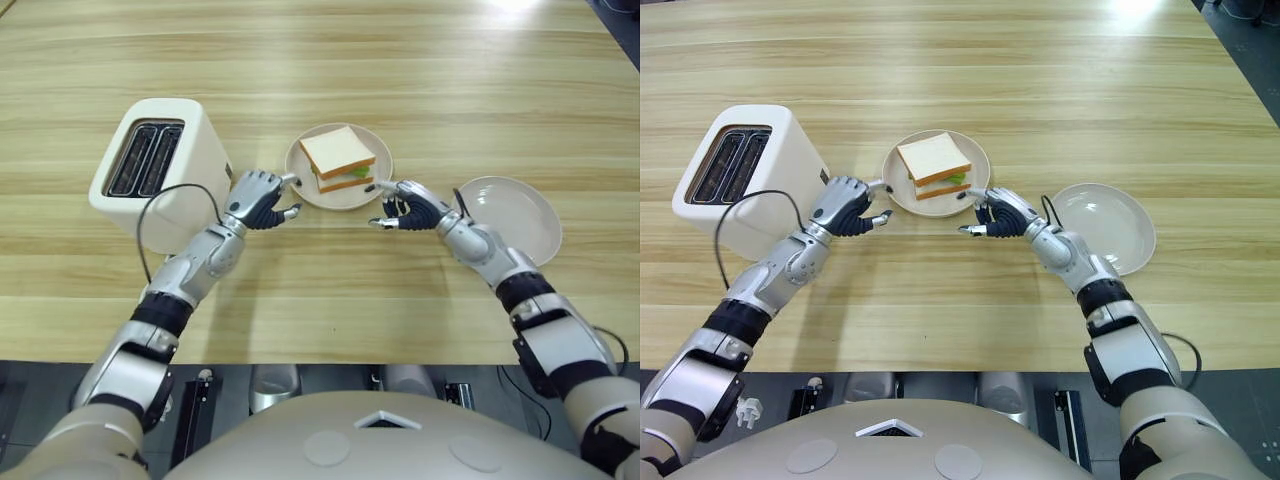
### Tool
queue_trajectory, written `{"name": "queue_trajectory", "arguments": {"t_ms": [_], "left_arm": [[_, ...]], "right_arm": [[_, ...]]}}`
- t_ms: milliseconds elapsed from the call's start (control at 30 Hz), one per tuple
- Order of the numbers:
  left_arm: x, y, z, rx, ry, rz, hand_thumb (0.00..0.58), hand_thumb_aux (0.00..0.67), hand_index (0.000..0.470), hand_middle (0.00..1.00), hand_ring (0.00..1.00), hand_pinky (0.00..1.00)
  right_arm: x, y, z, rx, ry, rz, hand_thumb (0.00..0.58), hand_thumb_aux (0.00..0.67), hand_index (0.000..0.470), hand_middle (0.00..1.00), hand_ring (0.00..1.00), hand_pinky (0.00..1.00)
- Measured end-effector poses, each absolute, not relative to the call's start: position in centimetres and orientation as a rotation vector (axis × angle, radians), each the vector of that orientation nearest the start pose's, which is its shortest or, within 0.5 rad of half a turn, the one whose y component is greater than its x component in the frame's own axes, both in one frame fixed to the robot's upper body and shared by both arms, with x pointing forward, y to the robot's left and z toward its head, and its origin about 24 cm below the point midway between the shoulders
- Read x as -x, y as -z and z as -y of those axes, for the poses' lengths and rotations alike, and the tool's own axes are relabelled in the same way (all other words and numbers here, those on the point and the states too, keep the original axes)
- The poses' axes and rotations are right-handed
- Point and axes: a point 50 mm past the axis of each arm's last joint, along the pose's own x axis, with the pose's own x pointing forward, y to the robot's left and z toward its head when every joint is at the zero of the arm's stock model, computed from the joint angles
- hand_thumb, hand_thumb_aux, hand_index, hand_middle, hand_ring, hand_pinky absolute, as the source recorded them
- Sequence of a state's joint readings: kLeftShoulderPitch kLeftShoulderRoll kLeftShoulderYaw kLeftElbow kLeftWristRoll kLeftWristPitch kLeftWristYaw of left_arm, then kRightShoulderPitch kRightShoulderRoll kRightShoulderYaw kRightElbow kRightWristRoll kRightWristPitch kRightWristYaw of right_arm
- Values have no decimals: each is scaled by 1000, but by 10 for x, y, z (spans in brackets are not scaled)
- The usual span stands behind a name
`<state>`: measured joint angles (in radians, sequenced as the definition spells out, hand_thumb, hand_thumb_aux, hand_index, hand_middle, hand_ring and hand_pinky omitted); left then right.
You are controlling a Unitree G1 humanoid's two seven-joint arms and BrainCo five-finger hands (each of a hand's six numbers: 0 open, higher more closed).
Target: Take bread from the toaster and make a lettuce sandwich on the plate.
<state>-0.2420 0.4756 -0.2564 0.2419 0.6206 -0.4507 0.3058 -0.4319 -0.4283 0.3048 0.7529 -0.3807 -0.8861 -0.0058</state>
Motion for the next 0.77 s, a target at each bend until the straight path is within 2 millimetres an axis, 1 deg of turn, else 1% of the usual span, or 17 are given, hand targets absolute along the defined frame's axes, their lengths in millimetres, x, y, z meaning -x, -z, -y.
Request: {"name": "queue_trajectory", "arguments": {"t_ms": [33, 100, 167, 267, 300, 333, 400, 467, 533, 700, 767], "left_arm": [[-278, -94, -158, -912, 160, 599, 0, 0, 0, 0, 0, 0], [-271, -109, -150, -726, 126, 646, 0, 0, 0, 0, 0, 0], [-265, -116, -138, -526, 137, 654, 0, 0, 0, 0, 0, 0], [-267, -116, -128, -305, 178, 604, 0, 0, 0, 0, 0, 0], [-270, -114, -128, -223, 183, 571, 0, 0, 0, 0, 0, 0], [-271, -113, -128, -197, 182, 557, 0, 0, 0, 0, 0, 0], [-275, -109, -128, -78, 176, 506, 0, 0, 0, 0, 0, 0], [-276, -106, -127, -3, 190, 478, 0, 0, 0, 0, 0, 0], [-275, -104, -127, 34, 191, 471, 0, 0, 0, 0, 0, 0], [-269, -85, -131, 39, 208, 412, 0, 0, 0, 0, 0, 0], [-268, -81, -130, 38, 217, 402, 0, 0, 0, 0, 0, 0]], "right_arm": [[-294, -59, 150, 692, -545, 528, 0, 0, 0, 0, 0, 0], [-291, -73, 139, 504, -477, 618, 0, 0, 0, 0, 0, 0], [-291, -82, 130, 310, -406, 663, 0, 0, 0, 0, 0, 0], [-292, -82, 122, 152, -355, 661, 0, 0, 0, 0, 0, 0], [-293, -79, 122, 128, -345, 644, 0, 0, 0, 0, 0, 0], [-294, -78, 123, 124, -343, 635, 0, 0, 0, 0, 0, 0], [-296, -73, 121, 94, -340, 610, 0, 0, 0, 0, 0, 0], [-297, -72, 120, 76, -337, 607, 0, 0, 0, 0, 0, 0], [-299, -72, 120, 61, -331, 606, 0, 0, 0, 0, 0, 0], [-298, -70, 120, 28, -333, 604, 0, 0, 0, 0, 0, 0], [-298, -69, 117, 10, -336, 604, 0, 0, 0, 0, 0, 0]]}}
